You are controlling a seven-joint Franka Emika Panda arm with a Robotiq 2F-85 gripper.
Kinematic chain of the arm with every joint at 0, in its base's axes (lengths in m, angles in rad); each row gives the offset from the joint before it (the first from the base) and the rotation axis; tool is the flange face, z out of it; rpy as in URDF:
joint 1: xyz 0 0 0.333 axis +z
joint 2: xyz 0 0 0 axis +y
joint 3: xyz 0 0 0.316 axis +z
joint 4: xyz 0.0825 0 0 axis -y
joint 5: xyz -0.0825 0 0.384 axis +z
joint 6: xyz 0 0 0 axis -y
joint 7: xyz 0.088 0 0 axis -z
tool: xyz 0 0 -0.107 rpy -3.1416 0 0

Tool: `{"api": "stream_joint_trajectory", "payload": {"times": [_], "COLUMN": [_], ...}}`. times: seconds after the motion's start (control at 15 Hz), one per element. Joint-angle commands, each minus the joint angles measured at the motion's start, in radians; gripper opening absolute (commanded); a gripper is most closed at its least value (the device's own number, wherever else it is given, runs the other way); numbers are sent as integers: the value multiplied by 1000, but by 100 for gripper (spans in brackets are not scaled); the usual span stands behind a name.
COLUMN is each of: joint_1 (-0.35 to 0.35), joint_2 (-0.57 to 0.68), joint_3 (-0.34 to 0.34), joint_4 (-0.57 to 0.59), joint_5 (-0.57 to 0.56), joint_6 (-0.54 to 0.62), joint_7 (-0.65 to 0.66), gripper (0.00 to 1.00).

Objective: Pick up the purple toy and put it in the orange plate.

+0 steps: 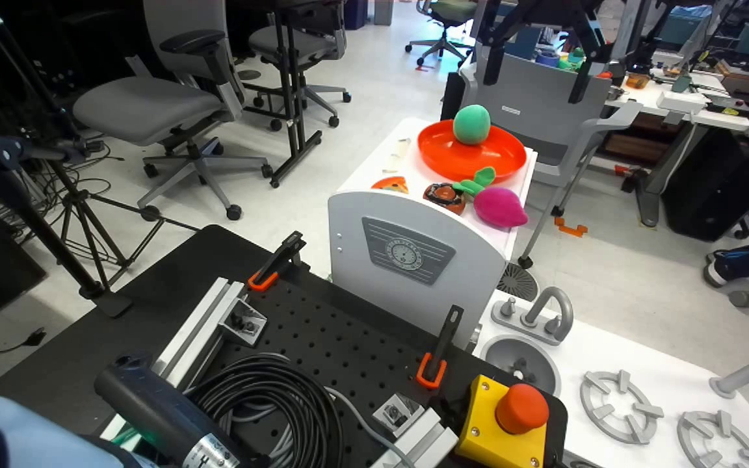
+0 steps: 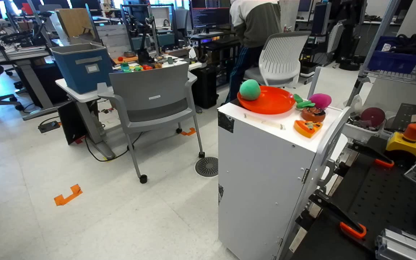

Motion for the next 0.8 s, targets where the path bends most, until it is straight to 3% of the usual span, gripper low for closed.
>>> {"api": "stream_joint_trajectory", "payload": {"times": [0.0, 0.73], "joint_1": [3, -5], "joint_2": [-19, -24], "joint_3": [2, -5], "joint_4": [-23, -76], "joint_5": [2, -6], "joint_6": [33, 95], "joint_7": [44, 36], "gripper": [100, 100]}}
